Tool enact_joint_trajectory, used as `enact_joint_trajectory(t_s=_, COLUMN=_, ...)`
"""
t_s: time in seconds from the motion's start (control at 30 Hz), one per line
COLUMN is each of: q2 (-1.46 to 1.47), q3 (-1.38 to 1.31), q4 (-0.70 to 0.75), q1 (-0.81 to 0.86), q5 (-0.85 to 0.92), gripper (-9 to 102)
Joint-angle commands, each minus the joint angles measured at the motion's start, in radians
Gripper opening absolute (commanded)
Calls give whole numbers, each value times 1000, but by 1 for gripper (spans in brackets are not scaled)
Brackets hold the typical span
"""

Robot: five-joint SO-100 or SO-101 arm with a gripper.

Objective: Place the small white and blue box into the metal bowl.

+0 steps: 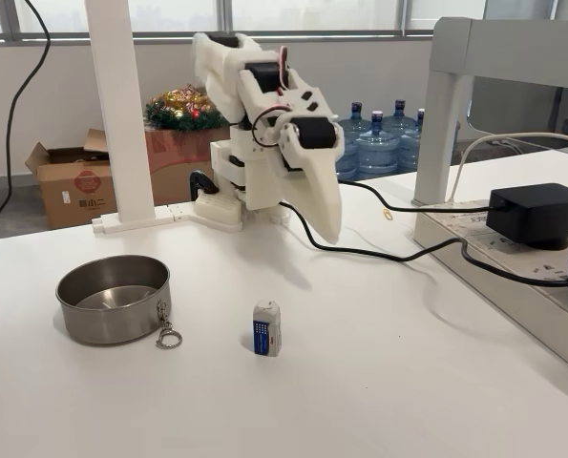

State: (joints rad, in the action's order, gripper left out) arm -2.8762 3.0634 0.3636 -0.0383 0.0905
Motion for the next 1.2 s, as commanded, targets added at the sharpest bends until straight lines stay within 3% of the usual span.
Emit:
enact_joint_trajectory(t_s=0.0, q2=173, q3=-38, q4=-225, q1=43, q5=12, gripper=-3)
enact_joint_trajectory(t_s=0.13, q2=235, q3=2, q4=-405, q1=152, q5=-41, gripper=-3)
enact_joint_trajectory(t_s=0.2, q2=244, q3=37, q4=-497, q1=187, q5=-155, gripper=-3)
enact_joint_trajectory(t_s=0.4, q2=380, q3=149, q4=-782, q1=242, q5=-696, gripper=-3)
enact_joint_trajectory(t_s=0.57, q2=588, q3=152, q4=-879, q1=299, q5=-1138, gripper=-3)
enact_joint_trajectory(t_s=0.7, q2=741, q3=152, q4=-977, q1=310, q5=-1376, gripper=-3)
enact_joint_trajectory(t_s=0.9, q2=945, q3=149, q4=-1127, q1=308, q5=-1557, gripper=-3)
enact_joint_trajectory(t_s=1.17, q2=999, q3=150, q4=-1229, q1=308, q5=-1577, gripper=-3)
